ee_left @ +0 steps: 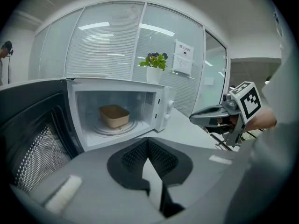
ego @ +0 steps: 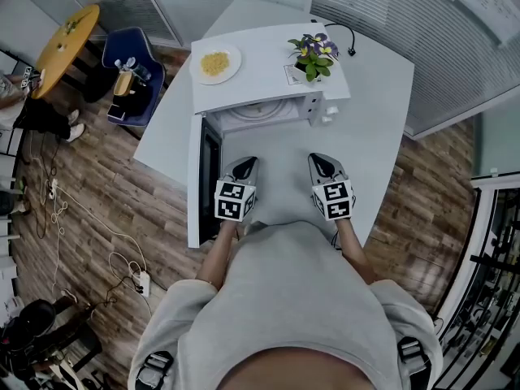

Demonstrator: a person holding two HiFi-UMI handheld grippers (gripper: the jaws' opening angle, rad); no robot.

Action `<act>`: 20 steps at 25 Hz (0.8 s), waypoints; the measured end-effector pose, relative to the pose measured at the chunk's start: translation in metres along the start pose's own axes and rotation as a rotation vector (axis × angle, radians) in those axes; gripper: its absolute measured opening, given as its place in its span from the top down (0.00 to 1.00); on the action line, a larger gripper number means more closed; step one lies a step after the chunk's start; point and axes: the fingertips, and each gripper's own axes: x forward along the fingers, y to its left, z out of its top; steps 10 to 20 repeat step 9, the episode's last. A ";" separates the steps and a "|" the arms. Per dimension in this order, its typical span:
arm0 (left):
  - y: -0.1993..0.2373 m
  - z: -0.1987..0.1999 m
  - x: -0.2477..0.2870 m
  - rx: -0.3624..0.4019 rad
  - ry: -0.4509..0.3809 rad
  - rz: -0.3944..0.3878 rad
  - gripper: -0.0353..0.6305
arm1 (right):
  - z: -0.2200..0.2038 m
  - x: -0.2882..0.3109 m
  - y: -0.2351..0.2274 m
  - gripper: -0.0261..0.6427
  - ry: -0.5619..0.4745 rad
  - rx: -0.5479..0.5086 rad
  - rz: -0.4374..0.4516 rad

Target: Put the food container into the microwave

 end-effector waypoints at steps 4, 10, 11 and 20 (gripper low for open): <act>0.001 -0.001 0.000 -0.004 0.004 0.001 0.93 | -0.001 0.001 0.000 0.94 0.005 -0.002 0.000; 0.000 -0.004 0.000 -0.010 0.004 0.000 0.93 | -0.003 0.000 0.000 0.94 0.008 -0.015 -0.006; 0.000 -0.004 0.000 -0.010 0.004 0.000 0.93 | -0.003 0.000 0.000 0.94 0.008 -0.015 -0.006; 0.000 -0.004 0.000 -0.010 0.004 0.000 0.93 | -0.003 0.000 0.000 0.94 0.008 -0.015 -0.006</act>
